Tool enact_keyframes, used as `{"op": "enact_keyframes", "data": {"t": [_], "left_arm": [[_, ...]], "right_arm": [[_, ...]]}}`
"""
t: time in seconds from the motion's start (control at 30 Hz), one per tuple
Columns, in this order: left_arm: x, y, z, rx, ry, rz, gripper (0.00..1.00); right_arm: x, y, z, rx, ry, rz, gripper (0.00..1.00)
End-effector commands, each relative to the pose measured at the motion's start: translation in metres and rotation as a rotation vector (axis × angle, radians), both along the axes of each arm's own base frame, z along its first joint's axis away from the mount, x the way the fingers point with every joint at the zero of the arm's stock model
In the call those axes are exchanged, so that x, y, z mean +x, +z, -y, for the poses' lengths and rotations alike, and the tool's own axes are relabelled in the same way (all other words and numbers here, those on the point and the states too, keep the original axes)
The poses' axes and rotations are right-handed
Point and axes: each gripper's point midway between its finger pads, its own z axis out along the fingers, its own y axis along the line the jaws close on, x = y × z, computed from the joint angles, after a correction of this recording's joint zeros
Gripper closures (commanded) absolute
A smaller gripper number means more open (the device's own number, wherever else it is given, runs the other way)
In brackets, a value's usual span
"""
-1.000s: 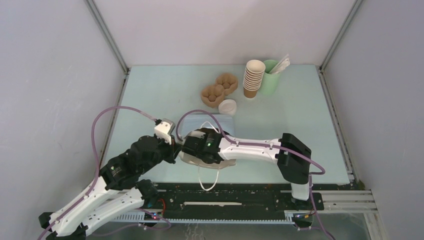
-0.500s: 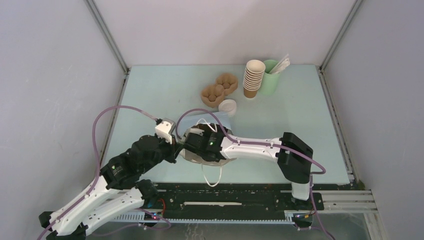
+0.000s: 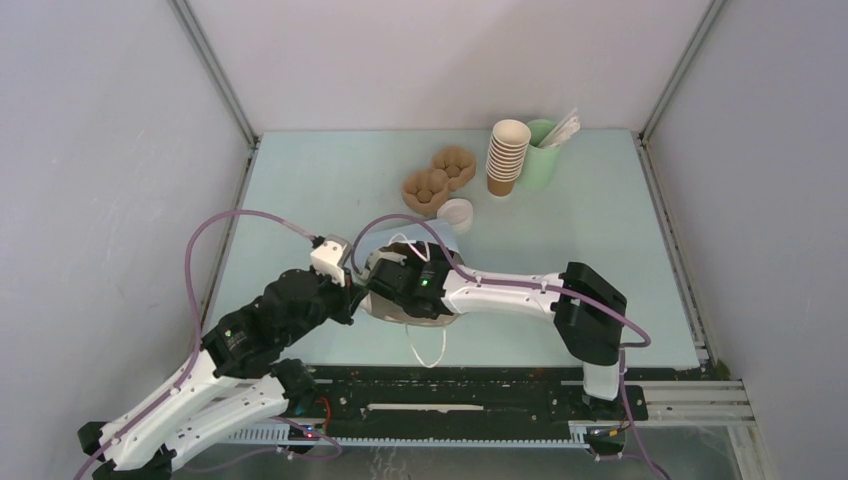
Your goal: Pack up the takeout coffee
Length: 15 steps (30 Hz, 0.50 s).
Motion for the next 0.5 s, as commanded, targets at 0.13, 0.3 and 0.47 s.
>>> {"op": "enact_keyframes", "data": {"t": [0.13, 0.3, 0.47], "left_arm": [[-0.011, 0.008, 0.020, -0.062, -0.093, -0.017, 1.00], [-0.008, 0.008, 0.017, -0.057, -0.069, -0.014, 1.00], [-0.007, 0.011, 0.015, -0.062, -0.059, -0.005, 1.00]], "right_arm": [[0.027, 0.003, -0.026, 0.106, -0.048, 0.093, 0.42], [0.026, 0.006, -0.033, 0.120, -0.010, 0.064, 0.36], [0.022, 0.010, -0.030, 0.122, 0.005, 0.037, 0.32]]}}
